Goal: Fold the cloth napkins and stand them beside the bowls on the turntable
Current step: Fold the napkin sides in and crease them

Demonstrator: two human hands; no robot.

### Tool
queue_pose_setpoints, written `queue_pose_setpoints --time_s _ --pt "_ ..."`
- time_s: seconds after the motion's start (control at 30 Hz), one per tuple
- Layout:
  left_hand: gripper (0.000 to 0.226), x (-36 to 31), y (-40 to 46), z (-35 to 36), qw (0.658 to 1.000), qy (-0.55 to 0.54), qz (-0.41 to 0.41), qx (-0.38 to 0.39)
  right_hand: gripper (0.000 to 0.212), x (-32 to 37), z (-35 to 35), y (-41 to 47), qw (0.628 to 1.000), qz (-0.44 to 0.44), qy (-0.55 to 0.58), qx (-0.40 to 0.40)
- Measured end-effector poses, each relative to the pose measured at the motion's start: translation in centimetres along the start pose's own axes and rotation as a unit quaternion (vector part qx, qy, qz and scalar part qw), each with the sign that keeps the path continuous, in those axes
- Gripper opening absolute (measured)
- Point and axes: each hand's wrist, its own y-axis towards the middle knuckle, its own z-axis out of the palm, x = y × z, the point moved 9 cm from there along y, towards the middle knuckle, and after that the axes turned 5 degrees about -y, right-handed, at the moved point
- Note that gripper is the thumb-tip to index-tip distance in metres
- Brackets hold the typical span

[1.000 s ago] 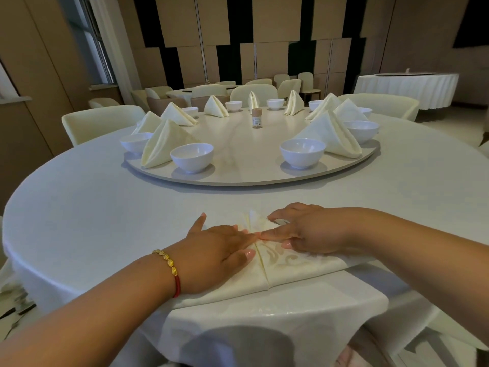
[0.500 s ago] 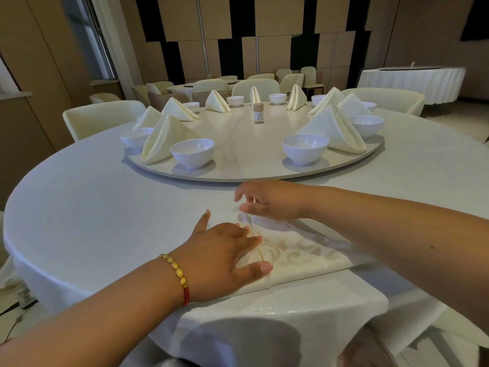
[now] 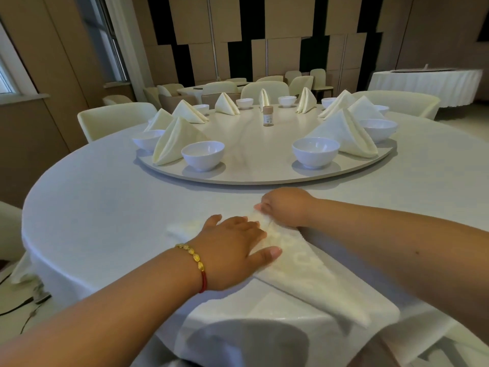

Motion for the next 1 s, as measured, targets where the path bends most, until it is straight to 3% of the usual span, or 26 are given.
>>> queue_pose_setpoints --time_s 0.1,0.27,0.37,0.5,0.63,1.0 --pt "0.072 -0.9 0.1 1.0 0.999 -0.027 -0.025 -0.003 0.038 -3.9 0.9 -1.5 0.990 0.143 -0.016 -0.012" --pt "0.079 -1.7 1.0 2.7 0.997 -0.063 -0.048 -0.006 0.046 -6.6 2.1 -4.8 0.972 0.233 0.024 -0.001" --pt "0.080 -2.0 1.2 3.5 0.998 -0.045 -0.050 -0.010 0.038 -7.1 1.5 -6.8 0.965 0.243 0.056 -0.079" --pt "0.080 -2.0 1.1 3.7 0.997 -0.034 -0.058 -0.025 0.032 -6.0 -1.2 -8.4 0.952 0.211 0.016 -0.220" --pt "0.080 -2.0 1.2 3.7 0.997 -0.039 -0.060 -0.034 0.038 -5.5 0.5 -7.5 0.970 0.207 0.018 -0.127" --pt "0.081 -1.7 1.3 2.7 0.992 -0.104 -0.056 -0.049 0.045 -5.9 0.9 -6.6 0.978 0.198 0.021 -0.058"
